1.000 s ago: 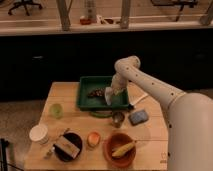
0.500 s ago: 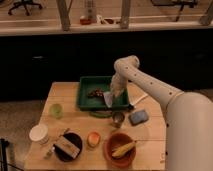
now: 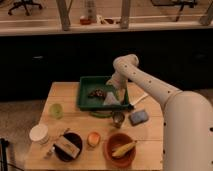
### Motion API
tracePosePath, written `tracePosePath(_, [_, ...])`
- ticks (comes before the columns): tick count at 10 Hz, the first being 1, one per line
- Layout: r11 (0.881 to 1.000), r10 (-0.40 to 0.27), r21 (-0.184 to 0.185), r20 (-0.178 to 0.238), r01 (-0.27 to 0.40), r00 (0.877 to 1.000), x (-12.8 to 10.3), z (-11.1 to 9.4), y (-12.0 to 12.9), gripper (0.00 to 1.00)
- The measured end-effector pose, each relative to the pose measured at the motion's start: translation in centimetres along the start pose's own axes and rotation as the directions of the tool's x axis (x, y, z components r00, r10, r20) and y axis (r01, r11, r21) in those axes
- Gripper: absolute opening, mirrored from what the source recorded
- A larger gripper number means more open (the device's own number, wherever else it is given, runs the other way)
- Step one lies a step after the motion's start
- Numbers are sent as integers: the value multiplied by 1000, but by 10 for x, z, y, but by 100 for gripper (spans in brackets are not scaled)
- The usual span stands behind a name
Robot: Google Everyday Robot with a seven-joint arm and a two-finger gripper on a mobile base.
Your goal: Place towel in tray
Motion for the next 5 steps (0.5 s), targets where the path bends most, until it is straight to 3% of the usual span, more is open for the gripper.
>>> tracePosePath(5, [1000,-8,6,3,8,1000,3,-4,-1,80])
